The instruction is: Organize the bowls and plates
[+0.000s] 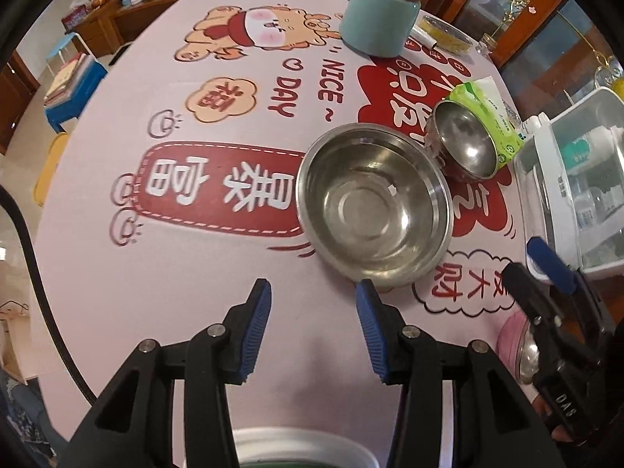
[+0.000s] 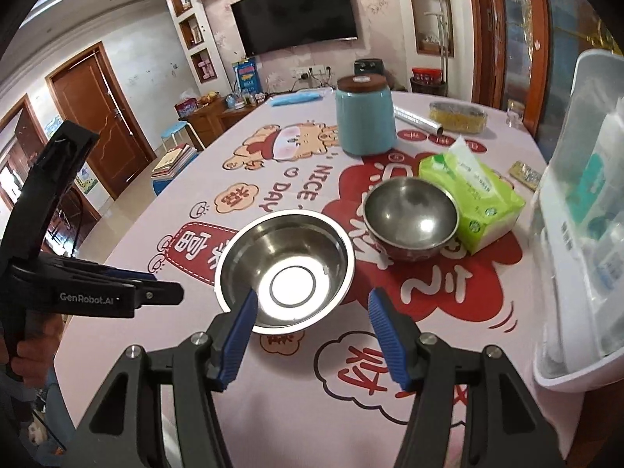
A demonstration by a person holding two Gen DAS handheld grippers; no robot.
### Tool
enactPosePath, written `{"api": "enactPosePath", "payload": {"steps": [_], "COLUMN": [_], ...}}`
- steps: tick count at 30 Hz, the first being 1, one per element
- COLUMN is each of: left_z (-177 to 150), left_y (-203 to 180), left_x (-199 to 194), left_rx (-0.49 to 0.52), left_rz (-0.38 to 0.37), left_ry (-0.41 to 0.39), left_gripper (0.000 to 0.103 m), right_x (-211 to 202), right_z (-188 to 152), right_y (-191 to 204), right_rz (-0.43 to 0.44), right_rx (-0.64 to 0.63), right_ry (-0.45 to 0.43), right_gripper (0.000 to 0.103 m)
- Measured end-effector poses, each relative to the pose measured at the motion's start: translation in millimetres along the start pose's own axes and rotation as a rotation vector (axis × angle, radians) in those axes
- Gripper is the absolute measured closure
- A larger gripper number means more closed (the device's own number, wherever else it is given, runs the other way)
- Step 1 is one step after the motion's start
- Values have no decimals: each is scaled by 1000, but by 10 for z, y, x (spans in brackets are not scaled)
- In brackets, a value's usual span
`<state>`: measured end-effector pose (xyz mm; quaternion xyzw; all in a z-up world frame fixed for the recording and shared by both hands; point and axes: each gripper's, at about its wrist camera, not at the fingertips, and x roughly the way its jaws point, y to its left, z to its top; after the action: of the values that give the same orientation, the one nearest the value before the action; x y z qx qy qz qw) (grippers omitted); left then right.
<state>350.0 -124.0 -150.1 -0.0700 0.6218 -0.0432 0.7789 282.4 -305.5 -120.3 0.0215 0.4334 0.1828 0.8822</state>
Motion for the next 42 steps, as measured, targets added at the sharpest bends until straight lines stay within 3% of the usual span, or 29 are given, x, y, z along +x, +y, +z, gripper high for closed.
{"api": "enactPosePath", "payload": {"steps": [12, 30, 42], "left_z": [147, 175, 93], "left_y": [101, 110, 33], "left_x": [553, 870, 882], "left_rx": [-78, -83, -76], "left_rz": [-54, -128, -159], "left_ry": [14, 11, -24], "left_gripper": [59, 59, 81], "right_x": [438, 731, 724], "right_z": [-143, -281, -296], "right_y": [-132, -124, -33], "right_rz": [10, 27, 31], "right_rx": [80, 98, 64], "right_ry": [54, 55, 38], "right_gripper": [44, 44, 67]}}
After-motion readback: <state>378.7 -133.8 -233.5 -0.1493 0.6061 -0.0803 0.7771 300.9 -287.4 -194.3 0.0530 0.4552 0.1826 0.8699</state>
